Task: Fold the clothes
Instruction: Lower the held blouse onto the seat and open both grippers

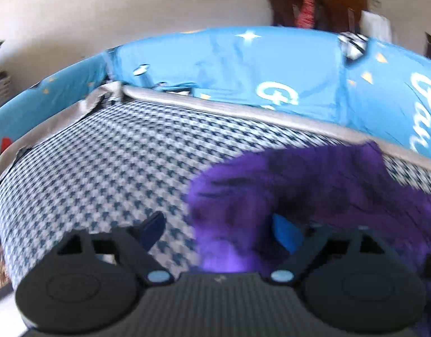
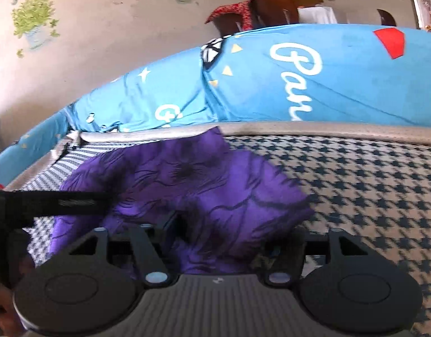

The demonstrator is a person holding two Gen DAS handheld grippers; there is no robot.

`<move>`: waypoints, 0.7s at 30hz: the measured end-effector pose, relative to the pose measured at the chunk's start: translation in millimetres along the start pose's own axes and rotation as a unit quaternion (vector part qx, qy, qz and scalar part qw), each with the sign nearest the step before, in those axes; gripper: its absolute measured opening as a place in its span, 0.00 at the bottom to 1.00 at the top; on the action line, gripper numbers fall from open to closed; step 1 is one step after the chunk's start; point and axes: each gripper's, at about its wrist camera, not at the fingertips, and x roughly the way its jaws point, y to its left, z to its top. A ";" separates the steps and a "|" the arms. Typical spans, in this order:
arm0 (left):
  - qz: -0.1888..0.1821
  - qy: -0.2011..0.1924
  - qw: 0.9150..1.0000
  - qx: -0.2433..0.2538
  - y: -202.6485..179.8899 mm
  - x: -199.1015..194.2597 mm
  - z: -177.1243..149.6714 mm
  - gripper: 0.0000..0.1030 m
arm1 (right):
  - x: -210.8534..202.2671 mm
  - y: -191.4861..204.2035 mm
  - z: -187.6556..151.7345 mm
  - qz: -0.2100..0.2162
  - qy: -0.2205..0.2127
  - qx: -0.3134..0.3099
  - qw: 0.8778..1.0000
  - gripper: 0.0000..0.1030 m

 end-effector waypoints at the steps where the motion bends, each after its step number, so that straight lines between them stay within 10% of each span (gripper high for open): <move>1: 0.002 0.003 1.000 -0.017 8.5 1.6 2.3 0.90 | -2.6 -2.0 0.9 -0.015 0.000 -0.001 1.000 0.70; 14: -0.039 -0.010 0.994 -0.102 45.8 -14.1 19.1 0.92 | -31.1 -27.8 15.5 -0.094 -0.051 0.016 0.994 0.71; 21: -0.006 0.016 0.988 -0.151 67.7 1.9 21.1 0.92 | -49.4 -1.1 18.9 -0.007 -0.108 -0.052 0.993 0.47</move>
